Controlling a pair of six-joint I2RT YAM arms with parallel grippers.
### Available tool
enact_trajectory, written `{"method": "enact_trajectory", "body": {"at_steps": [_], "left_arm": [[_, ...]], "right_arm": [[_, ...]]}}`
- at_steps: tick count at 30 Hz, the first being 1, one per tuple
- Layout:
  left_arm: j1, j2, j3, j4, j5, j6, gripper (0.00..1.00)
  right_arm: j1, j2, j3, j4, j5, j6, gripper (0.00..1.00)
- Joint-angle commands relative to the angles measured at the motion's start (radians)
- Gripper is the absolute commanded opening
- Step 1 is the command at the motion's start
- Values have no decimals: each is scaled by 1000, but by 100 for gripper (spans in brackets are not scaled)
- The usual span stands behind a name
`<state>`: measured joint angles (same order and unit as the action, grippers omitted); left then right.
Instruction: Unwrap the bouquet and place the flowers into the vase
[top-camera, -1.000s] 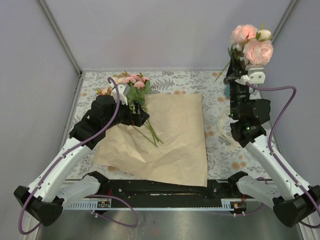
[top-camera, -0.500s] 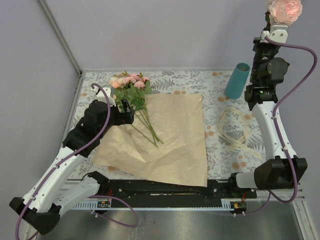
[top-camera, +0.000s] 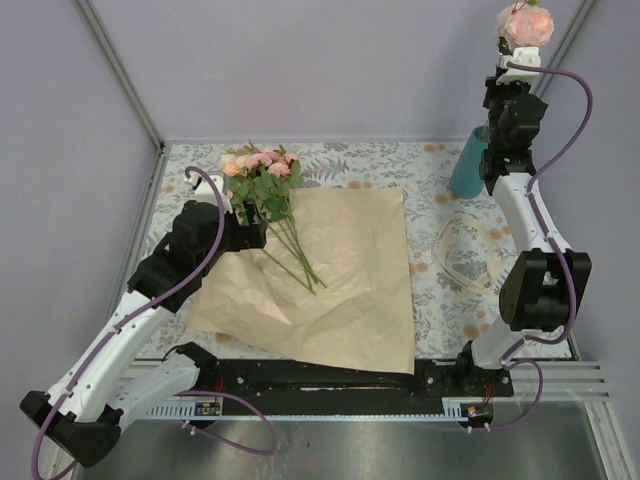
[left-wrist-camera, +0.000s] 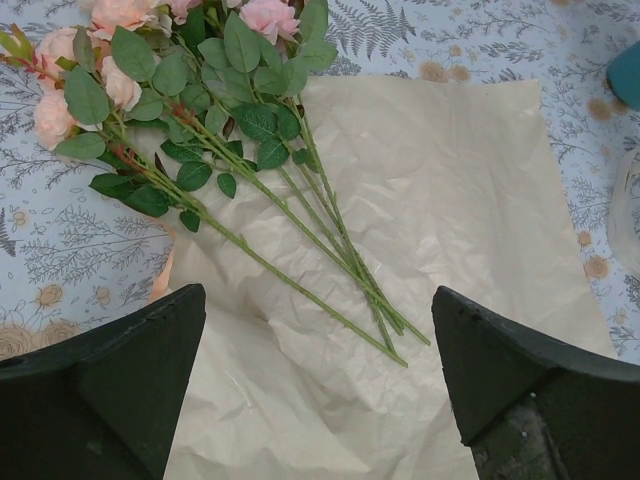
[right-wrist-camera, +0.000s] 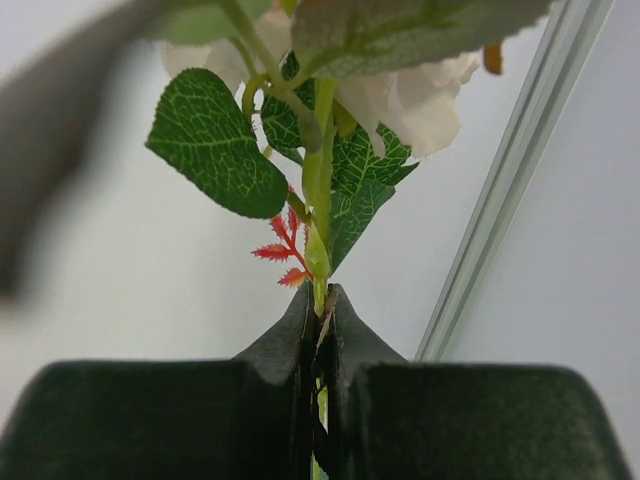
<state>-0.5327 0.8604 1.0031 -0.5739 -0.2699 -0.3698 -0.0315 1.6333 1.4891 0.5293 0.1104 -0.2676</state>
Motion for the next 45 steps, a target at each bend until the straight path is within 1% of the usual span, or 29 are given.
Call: {"method": "enact_trajectory", "body": {"at_steps": [1, 5, 9, 11, 12, 15, 18, 20, 22, 24, 26, 30, 34, 36, 38, 40, 43, 45], "left_arm": [[0, 5, 2, 26, -2, 0, 99], [0, 19, 8, 28, 52, 3, 99], [0, 6, 3, 26, 34, 11, 99], [0, -1, 3, 19, 52, 25, 99], [0, -4, 6, 16, 63, 31, 99], [0, -17, 5, 16, 67, 35, 99], [0, -21, 5, 16, 66, 37, 99], [0, -21, 3, 16, 70, 32, 99], [0, -21, 3, 16, 66, 28, 99], [0, -23, -1, 19, 66, 22, 98], [0, -21, -6, 28, 66, 12, 98], [0, -18, 2, 29, 34, -15, 97], [0, -55, -20, 36, -112, -81, 96], [0, -78, -38, 42, -175, -115, 96], [0, -83, -61, 57, -215, -152, 97], [2, -66, -66, 69, -218, -181, 94], [0, -20, -37, 66, -183, -210, 90], [0, 18, -12, 54, -180, -237, 85]], "right_arm": [[-16, 51, 68, -60, -8, 27, 3], [-33, 109, 114, -159, -17, 56, 15], [-48, 114, 111, -216, 60, 102, 24], [-50, 100, 115, -261, 78, 116, 30], [-50, 85, 122, -285, 78, 123, 33], [-50, 44, 158, -379, 63, 157, 50], [-50, -15, 168, -498, 78, 235, 63], [-48, -55, 192, -615, 51, 301, 64], [-48, -96, 201, -693, 49, 365, 63], [-48, -144, 174, -738, 37, 436, 63], [-47, -190, 146, -782, -17, 497, 63], [-24, -286, 64, -874, -55, 596, 63], [27, -413, -103, -896, -156, 631, 62], [99, -481, -192, -904, -156, 627, 61], [145, -544, -277, -904, -173, 623, 61], [171, -596, -351, -904, -222, 639, 60], [183, -680, -450, -904, -309, 674, 59], [182, -731, -522, -885, -365, 711, 60]]}}
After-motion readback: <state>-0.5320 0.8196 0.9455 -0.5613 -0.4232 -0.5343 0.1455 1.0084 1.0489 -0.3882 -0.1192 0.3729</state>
